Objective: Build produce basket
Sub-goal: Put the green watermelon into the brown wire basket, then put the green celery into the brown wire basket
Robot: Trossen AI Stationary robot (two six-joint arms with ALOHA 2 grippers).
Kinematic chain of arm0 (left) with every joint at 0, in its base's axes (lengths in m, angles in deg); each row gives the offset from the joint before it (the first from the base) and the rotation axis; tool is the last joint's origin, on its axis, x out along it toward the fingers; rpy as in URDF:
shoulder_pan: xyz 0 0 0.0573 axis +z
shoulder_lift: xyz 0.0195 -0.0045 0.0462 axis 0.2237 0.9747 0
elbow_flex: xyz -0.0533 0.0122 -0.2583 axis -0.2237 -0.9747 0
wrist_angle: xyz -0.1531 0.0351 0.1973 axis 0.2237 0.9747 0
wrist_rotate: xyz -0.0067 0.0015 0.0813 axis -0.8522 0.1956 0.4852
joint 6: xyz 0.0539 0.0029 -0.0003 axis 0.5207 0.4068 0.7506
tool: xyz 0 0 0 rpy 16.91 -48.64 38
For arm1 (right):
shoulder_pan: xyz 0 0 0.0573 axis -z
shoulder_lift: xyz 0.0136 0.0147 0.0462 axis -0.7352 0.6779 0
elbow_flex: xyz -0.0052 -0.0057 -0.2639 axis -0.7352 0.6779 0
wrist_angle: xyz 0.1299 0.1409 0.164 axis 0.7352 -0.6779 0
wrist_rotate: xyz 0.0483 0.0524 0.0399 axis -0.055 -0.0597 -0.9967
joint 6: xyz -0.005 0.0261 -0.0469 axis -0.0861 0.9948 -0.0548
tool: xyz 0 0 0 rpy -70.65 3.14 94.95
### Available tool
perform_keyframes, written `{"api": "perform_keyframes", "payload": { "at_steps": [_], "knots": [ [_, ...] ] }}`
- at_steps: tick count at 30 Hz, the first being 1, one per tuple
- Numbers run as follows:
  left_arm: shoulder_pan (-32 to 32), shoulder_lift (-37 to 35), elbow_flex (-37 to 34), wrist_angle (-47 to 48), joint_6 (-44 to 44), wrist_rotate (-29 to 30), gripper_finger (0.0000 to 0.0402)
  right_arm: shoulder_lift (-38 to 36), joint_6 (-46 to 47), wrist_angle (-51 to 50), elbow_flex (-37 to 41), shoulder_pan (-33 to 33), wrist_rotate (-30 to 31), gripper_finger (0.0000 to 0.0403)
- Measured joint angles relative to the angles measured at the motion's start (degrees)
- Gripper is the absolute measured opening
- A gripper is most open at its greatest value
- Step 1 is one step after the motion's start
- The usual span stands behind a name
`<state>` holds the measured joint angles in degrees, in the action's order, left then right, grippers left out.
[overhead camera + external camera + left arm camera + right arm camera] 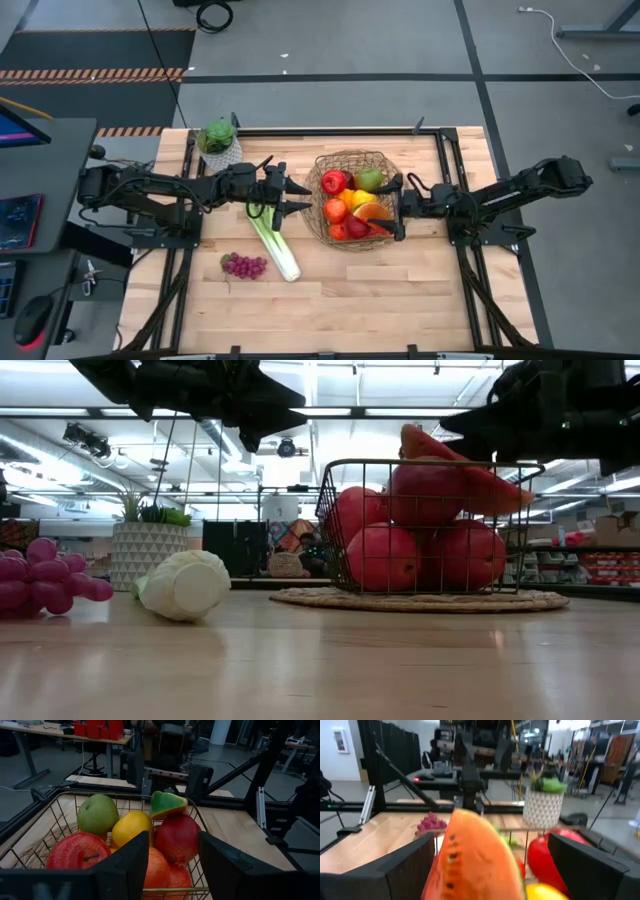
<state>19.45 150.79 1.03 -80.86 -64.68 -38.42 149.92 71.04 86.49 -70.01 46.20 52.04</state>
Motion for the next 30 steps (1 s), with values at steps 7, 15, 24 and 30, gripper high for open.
{"api": "perform_keyframes", "payload": {
  "at_steps": [7,15,24,30],
  "knots": [
    [0.0,0.0,0.0,0.0,0.2,0.0,0.0174,-6.6,-3.2,-15.6,-3.6,0.0,2.8,0.0392],
    [0.0,0.0,0.0,7.7,-0.3,-1.7,0.0174,-10.1,-4.2,-48.4,-19.6,0.0,12.0,0.0393],
    [0.0,0.0,3.0,17.0,4.2,-1.7,0.0174,-15.0,2.0,-66.2,-30.1,0.1,8.0,0.0393],
    [-0.7,0.9,10.7,38.8,4.6,-1.7,0.0174,-19.5,2.8,-74.0,-32.8,0.0,5.7,0.0393]
  ]
}}
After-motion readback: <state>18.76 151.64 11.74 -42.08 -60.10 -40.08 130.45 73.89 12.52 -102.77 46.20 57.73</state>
